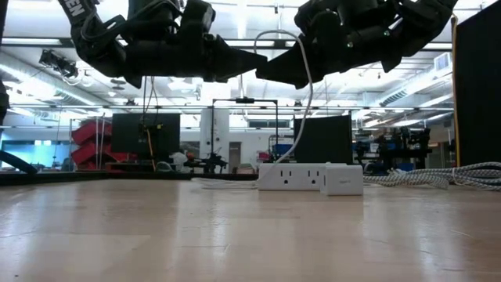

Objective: Insert USB
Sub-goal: Insert the white charger cable into the white charger adapter

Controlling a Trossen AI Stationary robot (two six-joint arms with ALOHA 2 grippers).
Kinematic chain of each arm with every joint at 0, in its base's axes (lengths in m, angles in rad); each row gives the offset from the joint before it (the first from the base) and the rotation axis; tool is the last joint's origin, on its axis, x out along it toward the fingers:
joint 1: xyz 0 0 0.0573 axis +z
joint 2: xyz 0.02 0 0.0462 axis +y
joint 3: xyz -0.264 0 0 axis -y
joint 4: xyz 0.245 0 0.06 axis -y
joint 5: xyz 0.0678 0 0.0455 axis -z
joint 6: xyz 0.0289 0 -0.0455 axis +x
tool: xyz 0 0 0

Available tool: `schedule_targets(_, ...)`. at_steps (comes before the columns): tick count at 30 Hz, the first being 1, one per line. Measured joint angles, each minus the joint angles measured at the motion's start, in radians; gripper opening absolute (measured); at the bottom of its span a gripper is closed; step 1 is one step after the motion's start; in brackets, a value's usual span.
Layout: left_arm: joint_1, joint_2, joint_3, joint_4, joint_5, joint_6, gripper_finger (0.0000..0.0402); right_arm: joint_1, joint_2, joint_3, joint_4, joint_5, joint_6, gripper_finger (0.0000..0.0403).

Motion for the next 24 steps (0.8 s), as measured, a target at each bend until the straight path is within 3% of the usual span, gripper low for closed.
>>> schedule_targets(6, -0.005, 0.0, 0.0, 0.002, 0.025, -0.006, 0.0001, 0.0, 0.0, 0.0, -0.003, 0.002, -0.035, 0.0012)
schedule_targets(12, -0.008, 0.0, 0.0, 0.003, 0.014, -0.051, 0.0017, 0.001, 0.0, -0.001, -0.005, 0.045, -0.065, 0.0002)
schedule_targets(19, -0.008, -0.041, 0.0, -0.003, -0.023, -0.084, 0.0079, 0.004, -0.003, 0.025, -0.013, 0.181, -0.138, 0.0)
schedule_targets(24, -0.012, -0.083, 0.0, -0.045, -0.078, -0.113, 0.0113, 0.03, -0.003, 0.06, -0.043, 0.333, -0.23, 0.0)
